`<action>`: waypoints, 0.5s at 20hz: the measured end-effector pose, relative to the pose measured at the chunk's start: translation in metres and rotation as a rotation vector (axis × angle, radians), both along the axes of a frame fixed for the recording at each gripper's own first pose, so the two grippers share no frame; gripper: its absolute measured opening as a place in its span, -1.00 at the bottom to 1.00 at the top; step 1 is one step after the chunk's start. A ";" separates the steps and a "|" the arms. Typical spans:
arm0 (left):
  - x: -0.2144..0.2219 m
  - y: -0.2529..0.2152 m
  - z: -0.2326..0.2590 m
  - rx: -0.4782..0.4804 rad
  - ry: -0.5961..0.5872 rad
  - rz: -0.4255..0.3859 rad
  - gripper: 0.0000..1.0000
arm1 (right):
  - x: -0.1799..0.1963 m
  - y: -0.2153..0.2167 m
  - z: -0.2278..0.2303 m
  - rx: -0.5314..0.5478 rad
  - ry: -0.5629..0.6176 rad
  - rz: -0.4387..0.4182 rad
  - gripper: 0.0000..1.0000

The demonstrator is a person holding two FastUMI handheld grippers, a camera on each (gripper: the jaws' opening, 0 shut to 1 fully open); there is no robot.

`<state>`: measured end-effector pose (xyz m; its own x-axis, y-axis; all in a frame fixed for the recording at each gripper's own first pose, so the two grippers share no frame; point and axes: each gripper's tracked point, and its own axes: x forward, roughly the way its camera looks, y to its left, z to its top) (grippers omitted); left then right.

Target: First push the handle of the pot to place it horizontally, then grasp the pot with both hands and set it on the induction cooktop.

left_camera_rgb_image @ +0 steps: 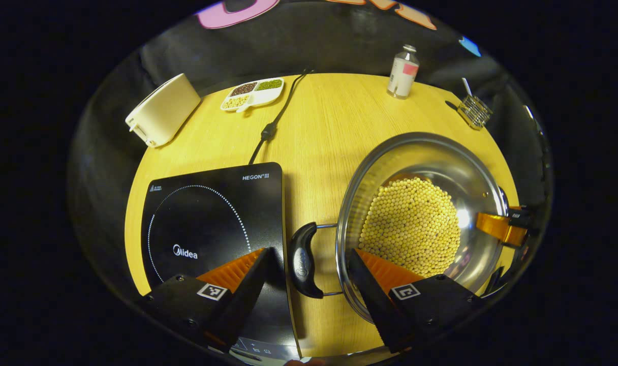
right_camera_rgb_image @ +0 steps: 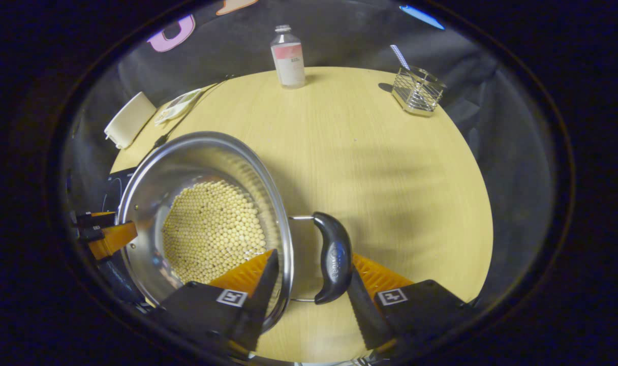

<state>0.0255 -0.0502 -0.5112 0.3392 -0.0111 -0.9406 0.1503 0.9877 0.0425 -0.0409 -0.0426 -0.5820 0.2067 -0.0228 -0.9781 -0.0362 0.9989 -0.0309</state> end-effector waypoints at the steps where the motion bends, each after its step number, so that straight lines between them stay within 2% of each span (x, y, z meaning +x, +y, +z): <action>1: -0.001 0.000 -0.001 0.016 0.003 -0.008 1.00 | -0.003 0.001 -0.001 0.011 0.012 -0.020 0.43; 3: -0.001 -0.003 -0.002 0.027 0.000 -0.019 1.00 | 0.000 0.002 -0.002 0.038 0.015 -0.060 0.43; 4: 0.000 -0.007 -0.001 0.016 -0.003 -0.023 1.00 | -0.003 0.002 -0.002 0.050 0.016 -0.067 0.31; 7: 0.002 -0.021 -0.002 -0.006 -0.011 -0.039 1.00 | -0.004 0.003 -0.001 0.066 0.016 -0.061 0.22; 10: 0.005 -0.021 -0.004 0.023 -0.001 -0.021 1.00 | -0.004 0.003 -0.002 0.074 0.021 -0.065 0.31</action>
